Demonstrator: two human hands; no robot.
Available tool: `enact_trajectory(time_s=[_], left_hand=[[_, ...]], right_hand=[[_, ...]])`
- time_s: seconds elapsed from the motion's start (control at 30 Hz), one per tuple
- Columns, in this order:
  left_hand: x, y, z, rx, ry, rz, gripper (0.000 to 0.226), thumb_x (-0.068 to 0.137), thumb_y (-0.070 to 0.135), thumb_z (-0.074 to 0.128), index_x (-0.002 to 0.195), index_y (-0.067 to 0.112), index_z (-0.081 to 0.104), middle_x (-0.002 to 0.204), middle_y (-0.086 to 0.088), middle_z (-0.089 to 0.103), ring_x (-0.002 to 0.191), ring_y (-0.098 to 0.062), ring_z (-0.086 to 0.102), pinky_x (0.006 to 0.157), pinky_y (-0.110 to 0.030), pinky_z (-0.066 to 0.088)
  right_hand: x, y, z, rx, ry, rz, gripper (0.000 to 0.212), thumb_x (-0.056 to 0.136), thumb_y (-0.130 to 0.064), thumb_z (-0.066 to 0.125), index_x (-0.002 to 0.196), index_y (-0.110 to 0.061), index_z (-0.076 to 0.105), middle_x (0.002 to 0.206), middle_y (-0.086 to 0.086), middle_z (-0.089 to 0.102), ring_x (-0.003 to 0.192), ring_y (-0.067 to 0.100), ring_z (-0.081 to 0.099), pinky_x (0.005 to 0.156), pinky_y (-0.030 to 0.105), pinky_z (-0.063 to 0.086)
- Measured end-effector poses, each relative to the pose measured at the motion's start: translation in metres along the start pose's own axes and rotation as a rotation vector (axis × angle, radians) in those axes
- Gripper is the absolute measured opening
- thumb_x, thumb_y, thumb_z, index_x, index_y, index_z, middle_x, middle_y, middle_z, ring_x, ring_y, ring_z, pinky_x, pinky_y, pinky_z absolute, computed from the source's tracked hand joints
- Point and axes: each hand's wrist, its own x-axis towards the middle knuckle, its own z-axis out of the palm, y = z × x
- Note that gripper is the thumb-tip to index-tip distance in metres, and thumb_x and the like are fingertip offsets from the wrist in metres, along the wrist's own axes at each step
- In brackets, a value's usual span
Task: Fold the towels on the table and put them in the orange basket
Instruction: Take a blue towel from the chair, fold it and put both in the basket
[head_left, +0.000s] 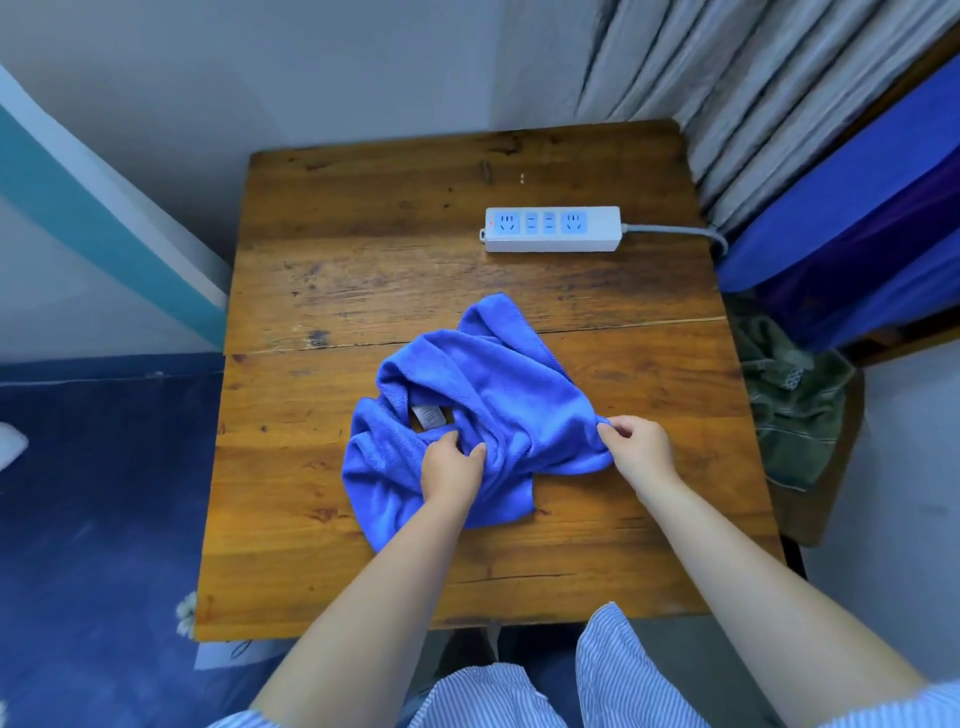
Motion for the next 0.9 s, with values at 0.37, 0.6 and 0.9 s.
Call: enact_trajectory(time_s=[0.37,0.6,0.9], left_hand=[[0.007,0.014,-0.086,-0.364,0.244,0.211,0.025,0.091,0.011,0.049,0.067,0.005,0.052,0.061,-0.006,0.045,0.060,-0.016,0.038,0.053,-0.021,0.031],[0.000,0.033,-0.177,-0.404,0.502,0.403,0.022,0.092,0.014,0.046,0.071,0.013,0.053,0.067,-0.003,0.046,0.062,-0.013,0.039,0.050,-0.009,0.033],[-0.015,0.101,-0.267,-0.550,0.642,0.531,0.022,0.093,0.012,0.044,0.072,0.012,0.050,0.062,0.004,0.045,0.064,-0.021,0.048,0.066,-0.033,0.047]], right_hand=[[0.017,-0.049,-0.022,0.499,0.012,0.060,0.012,0.088,-0.004,0.054,0.079,-0.008,0.061,0.071,0.002,0.057,0.061,0.011,0.051,0.047,0.013,0.047],[0.030,-0.138,-0.043,0.605,0.046,0.013,0.027,0.089,-0.008,0.051,0.065,-0.021,0.050,0.070,-0.002,0.051,0.062,0.011,0.048,0.050,0.021,0.041],[0.012,-0.271,-0.060,0.615,-0.311,0.087,0.026,0.094,-0.010,0.044,0.068,-0.014,0.046,0.072,0.002,0.048,0.061,0.011,0.047,0.051,0.023,0.039]])
